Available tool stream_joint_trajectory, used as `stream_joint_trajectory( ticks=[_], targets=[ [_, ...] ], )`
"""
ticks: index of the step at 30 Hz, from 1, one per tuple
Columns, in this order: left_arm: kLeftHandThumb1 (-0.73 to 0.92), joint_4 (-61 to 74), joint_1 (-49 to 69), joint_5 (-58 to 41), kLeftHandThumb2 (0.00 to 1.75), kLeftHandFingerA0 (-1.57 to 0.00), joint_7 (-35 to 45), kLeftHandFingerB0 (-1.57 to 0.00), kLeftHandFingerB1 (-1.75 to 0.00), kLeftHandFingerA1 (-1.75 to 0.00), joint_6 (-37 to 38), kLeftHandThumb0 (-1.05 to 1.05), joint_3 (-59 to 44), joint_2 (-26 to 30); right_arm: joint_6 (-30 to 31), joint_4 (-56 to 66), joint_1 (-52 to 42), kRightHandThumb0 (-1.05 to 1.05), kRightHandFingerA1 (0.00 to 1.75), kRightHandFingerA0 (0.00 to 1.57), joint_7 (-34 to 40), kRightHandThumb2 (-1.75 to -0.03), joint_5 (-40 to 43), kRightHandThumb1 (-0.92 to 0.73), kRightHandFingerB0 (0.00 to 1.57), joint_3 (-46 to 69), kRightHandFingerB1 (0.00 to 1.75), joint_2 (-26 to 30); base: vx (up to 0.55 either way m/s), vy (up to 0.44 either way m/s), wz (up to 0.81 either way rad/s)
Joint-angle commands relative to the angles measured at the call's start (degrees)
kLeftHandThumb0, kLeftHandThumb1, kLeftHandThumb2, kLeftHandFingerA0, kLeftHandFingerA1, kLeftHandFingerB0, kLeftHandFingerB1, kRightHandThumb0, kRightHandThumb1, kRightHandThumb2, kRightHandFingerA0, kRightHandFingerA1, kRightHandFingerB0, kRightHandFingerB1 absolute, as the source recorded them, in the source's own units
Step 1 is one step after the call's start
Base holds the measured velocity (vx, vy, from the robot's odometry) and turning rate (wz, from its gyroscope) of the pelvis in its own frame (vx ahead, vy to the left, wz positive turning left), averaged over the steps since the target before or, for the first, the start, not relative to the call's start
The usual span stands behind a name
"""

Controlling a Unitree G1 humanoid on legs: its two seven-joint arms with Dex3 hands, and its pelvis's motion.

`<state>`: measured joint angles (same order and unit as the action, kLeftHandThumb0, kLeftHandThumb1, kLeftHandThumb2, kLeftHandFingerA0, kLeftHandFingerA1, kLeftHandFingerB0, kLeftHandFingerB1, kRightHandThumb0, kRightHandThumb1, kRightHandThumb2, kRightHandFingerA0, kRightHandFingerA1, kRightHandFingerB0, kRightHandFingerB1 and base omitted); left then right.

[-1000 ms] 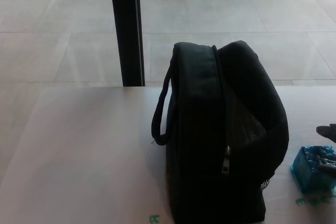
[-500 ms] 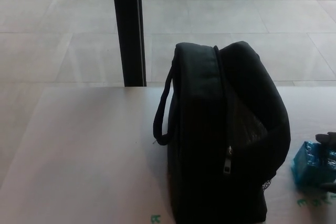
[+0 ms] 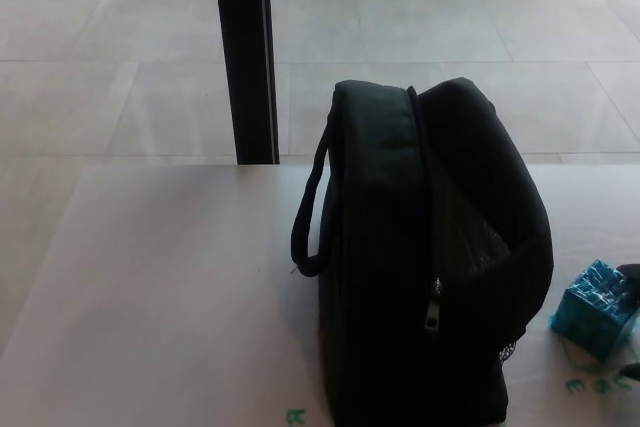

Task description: The robot uses its right hand to pick up the cube kept on the middle of the desk and put it inside the bag next to it

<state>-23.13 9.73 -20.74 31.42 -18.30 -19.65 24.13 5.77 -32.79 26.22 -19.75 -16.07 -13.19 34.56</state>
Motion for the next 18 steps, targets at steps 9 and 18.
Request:
stream_joint_trajectory(
  ticks=[9, 18],
  targets=[
    [0.77, -0.6, -0.3, 0.3, 0.62, -0.22, 1.7, -0.11, -0.39, -0.54, 0.4, -0.68, 1.4, -0.1, -2.2, 0.9, 1.8, -0.32, 0.56, 0.05, 3.5, -0.92, -3.2, -0.39, 0.0, -0.7, 0.5, -4.5, 0.0, 0.0, 0.0],
    [0.77, -0.6, -0.8, 0.2, 0.61, -0.2, 1.9, -0.1, -0.38, -0.53, 0.5, -0.7, 1.6, -0.2, 5.9, 0.6, 6.8, -0.67, 0.44, 0.03, 2.4, -0.78, -6.5, -0.39, 0.08, -2.5, 0.3, -6.0, 0.0, 0.0, 0.0]
  ],
)
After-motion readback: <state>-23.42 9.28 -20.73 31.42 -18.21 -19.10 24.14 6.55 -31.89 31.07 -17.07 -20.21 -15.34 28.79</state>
